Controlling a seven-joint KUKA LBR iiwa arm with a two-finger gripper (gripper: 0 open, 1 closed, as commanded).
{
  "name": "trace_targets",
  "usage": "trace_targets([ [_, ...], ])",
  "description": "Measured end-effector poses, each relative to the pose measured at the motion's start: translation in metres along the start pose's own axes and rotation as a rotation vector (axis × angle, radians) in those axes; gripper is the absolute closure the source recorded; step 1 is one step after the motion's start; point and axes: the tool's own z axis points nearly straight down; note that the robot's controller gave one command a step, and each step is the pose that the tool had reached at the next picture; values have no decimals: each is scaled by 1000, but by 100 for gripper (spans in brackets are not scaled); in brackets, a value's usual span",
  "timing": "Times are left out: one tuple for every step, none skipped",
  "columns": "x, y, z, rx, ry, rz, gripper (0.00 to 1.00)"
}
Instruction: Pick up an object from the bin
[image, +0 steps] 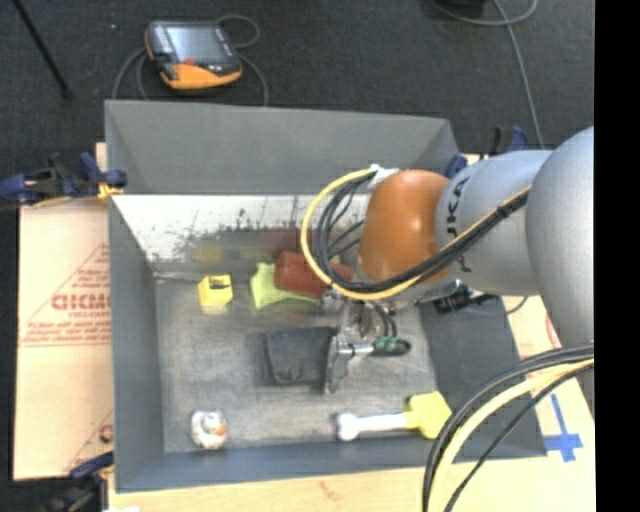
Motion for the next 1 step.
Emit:
trace_targets([
  [14, 20, 2, 4, -12, 87, 0],
])
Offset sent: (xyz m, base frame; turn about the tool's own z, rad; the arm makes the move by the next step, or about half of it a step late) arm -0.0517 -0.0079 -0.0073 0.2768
